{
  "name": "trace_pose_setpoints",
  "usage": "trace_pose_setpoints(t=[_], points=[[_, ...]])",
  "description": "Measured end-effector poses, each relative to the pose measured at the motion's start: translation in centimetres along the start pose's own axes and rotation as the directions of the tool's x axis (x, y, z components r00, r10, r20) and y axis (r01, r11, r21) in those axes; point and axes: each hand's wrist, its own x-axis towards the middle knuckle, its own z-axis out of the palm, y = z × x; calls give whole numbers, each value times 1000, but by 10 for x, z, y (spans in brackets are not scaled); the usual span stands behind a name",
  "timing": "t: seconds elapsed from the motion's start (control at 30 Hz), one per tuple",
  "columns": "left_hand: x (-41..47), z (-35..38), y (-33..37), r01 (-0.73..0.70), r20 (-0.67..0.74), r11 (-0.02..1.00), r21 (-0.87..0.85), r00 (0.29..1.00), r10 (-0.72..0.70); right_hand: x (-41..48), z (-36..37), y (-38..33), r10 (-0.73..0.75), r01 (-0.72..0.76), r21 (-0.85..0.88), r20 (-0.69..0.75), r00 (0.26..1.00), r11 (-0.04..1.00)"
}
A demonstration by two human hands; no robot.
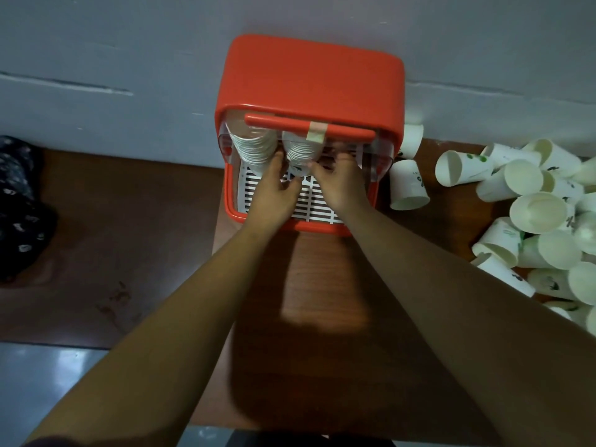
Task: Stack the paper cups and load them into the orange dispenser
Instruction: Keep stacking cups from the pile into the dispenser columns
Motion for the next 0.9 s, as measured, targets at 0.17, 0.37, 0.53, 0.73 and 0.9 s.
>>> trace_pose_setpoints(t=[0.17, 0.37, 0.53, 0.73, 0.9], points=[[-22, 0, 6, 80, -42, 996, -42, 996, -82, -31, -32, -7, 15, -8, -53, 125, 992, 999], [-58, 36, 35, 72, 125, 996, -52, 990, -65, -77, -134, 35, 52, -75, -230, -106, 993, 970], [-47, 104, 70, 38, 313, 999, 23, 949, -44, -31, -168, 79, 89, -164, -400, -201, 976, 902], [-19, 173, 72, 15, 354, 962, 271, 928, -114, -16, -173, 101, 141, -128, -317, 18, 990, 940], [-24, 194, 65, 49, 343, 955, 293, 927, -153, -22, -198, 116, 281, -277, -63, 51, 958, 959]])
